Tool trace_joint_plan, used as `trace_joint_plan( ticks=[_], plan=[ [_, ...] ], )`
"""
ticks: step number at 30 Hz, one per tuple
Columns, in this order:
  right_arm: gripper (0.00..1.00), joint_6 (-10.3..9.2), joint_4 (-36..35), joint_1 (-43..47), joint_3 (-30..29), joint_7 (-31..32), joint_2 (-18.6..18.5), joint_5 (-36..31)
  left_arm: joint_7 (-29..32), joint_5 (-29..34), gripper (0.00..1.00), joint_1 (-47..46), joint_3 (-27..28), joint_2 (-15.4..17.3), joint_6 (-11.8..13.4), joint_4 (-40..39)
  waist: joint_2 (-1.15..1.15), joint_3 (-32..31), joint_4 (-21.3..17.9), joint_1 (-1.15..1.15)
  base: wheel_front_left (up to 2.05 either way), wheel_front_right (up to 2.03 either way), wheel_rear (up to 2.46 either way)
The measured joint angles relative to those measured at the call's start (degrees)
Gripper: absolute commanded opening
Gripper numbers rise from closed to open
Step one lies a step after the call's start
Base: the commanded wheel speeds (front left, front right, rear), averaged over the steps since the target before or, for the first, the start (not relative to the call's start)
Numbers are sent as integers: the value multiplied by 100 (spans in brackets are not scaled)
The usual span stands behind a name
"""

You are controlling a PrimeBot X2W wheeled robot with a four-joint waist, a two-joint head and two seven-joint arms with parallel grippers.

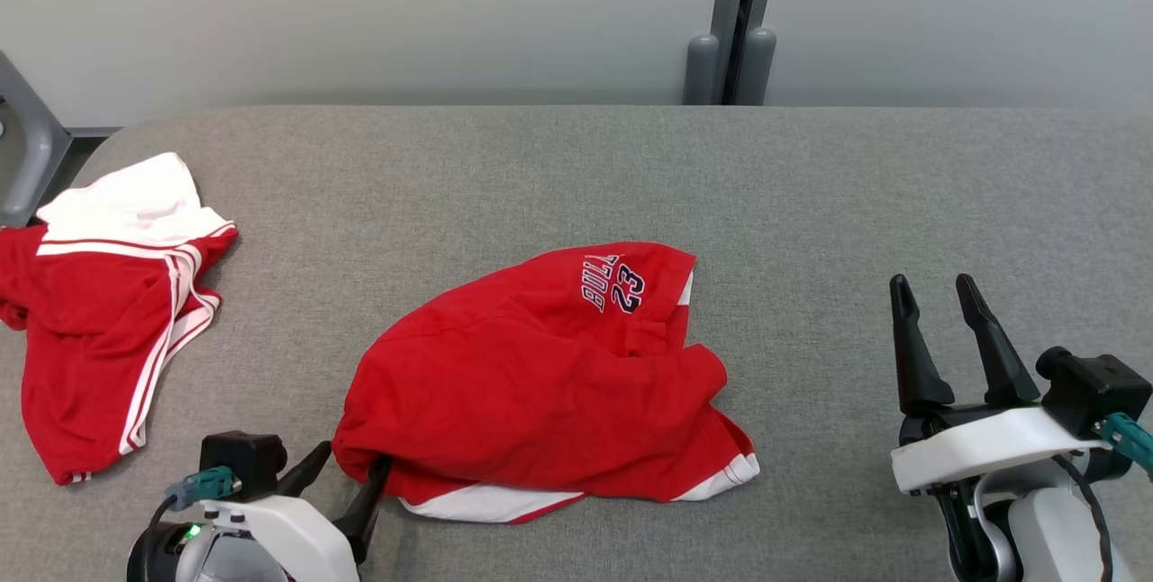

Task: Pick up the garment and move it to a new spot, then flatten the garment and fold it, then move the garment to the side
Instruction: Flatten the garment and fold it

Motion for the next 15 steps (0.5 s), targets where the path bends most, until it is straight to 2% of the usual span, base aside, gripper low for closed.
trace_joint_plan(
  ticks=[7,15],
  plan=[
    [100,0,10,104,-20,0,2,10,-169,53,100,180,143,140,226,-498,0,-123,31,0,0,0,0],
    [100,0,4,105,37,0,-18,10,-642,271,100,256,289,122,512,-1089,0,-206,28,0,0,0,0]
  ],
)
